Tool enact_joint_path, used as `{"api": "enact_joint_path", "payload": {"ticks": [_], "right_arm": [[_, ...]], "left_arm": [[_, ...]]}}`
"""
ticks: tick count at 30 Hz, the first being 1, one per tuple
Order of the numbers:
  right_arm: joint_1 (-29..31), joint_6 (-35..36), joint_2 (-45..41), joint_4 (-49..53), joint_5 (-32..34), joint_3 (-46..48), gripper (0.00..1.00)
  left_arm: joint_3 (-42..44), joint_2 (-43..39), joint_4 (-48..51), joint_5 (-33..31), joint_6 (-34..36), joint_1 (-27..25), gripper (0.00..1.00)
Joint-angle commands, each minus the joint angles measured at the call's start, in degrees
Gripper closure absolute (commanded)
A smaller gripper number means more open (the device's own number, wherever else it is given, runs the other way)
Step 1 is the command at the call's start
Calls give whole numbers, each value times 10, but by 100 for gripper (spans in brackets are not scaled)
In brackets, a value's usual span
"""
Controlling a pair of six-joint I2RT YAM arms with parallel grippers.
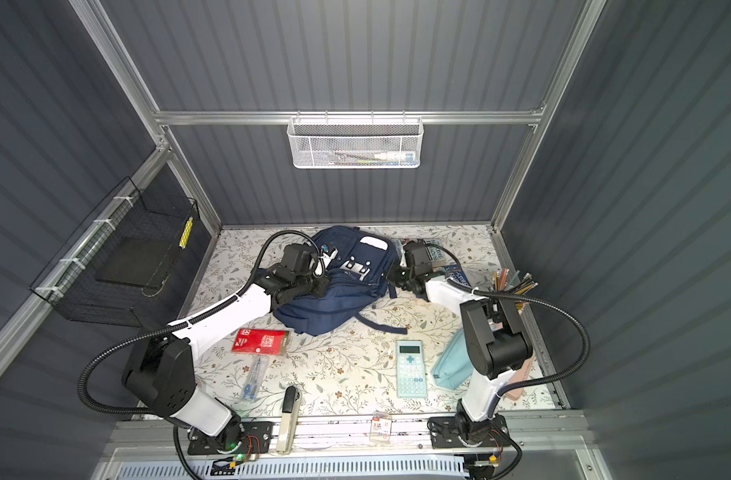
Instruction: Pack the student bag
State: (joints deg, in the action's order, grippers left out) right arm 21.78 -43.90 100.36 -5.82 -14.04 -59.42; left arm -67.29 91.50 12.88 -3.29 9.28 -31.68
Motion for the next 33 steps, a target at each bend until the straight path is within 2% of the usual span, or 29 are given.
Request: {"api": "enact_joint_path", "payload": {"ticks": [1,3,4,6,8,9,10,12,16,18,20,24,27,29,33], "right_arm": [[62,-46,-43,-37,1,34,100],[81,-57,-53,-40,22,46,100],[85,-59,-54,-40,21,47,100],[88,-65,-55,-34,21,48,92],[87,-34,-64,-11,21,40,90],[87,-3,-70,13,17,29,85],[87,28,-77,36,12,21,76],[86,109,-102,87,2,8,54],[83,292,-165,189,7,-12,37],[76,410,-170,244,-4,-37,33],[76,504,-173,255,19,-45,31],[73,702,-156,263,15,-50,28],[82,807,-120,258,47,-57,28],[89,853,-95,251,51,-69,27],[93,922,-23,299,36,-119,25]], "left_arm": [[-27,23,-51,-3,-63,16,100],[-33,34,-29,-1,-82,16,96],[-30,35,-26,-7,-90,16,88],[-28,30,-11,-4,-104,16,54],[-30,17,8,3,-117,16,26],[-31,8,16,3,-124,16,17],[-31,-2,22,0,-129,17,14],[-36,-32,49,-14,-147,16,12],[-10,-99,51,-2,-194,16,8],[-1,-114,55,21,-213,16,8],[14,-123,48,50,-236,17,8],[93,-154,-32,104,-320,15,18],[181,-181,-130,114,-427,16,22],[223,-197,-173,102,-466,11,24],[268,-220,-203,61,-488,-8,25]]}}
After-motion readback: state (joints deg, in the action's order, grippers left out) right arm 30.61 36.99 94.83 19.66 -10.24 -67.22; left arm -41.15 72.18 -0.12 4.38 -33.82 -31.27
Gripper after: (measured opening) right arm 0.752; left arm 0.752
